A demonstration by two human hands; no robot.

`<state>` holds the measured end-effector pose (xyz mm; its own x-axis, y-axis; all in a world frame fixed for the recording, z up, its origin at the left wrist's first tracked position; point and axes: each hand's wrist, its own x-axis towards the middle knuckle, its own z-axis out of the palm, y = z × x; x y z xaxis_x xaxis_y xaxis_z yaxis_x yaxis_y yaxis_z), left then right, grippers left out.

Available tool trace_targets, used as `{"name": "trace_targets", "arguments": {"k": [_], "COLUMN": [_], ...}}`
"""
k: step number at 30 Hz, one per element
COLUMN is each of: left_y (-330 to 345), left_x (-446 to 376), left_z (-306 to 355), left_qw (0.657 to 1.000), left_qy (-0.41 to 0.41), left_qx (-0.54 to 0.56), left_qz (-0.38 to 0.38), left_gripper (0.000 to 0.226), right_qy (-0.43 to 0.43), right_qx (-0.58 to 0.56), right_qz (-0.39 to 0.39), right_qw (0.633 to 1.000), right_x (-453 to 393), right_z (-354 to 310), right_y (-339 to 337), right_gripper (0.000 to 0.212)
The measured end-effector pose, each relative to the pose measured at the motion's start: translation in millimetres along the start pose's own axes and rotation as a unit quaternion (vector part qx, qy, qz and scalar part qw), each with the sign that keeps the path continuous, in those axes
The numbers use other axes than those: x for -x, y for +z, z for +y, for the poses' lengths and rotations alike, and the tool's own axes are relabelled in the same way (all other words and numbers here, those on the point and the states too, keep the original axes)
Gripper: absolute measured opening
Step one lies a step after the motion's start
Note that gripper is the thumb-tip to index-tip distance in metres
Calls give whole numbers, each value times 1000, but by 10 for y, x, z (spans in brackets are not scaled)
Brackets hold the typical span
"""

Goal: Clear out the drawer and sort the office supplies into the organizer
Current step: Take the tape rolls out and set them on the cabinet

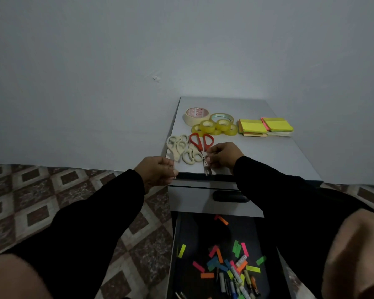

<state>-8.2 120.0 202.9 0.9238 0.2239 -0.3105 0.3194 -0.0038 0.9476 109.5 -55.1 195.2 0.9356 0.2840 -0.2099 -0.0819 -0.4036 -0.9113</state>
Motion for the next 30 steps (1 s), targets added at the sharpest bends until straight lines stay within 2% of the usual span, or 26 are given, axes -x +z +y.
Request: {"name": "trace_targets", "arguments": {"k": [5,11,30], "left_y": [148,234,409], "left_x": [-196,-400,-534], "left_z": [74,190,168], "left_qw": [999,999,993], "left_qy": [-26,-5,2], "left_qx": [-37,-22,-68], "left_qz": [15,48,93], "left_gripper": [18,19,21], "right_qy": [-9,-8,16], "right_qx": [37,39,14], "right_qz": [-4,-10,-20], "right_qw": [999,999,1000], "right_x": [25,147,189], "right_z": [-14,-5,42], "right_y": [-68,-184,-198], "right_gripper": [17,30,32]}}
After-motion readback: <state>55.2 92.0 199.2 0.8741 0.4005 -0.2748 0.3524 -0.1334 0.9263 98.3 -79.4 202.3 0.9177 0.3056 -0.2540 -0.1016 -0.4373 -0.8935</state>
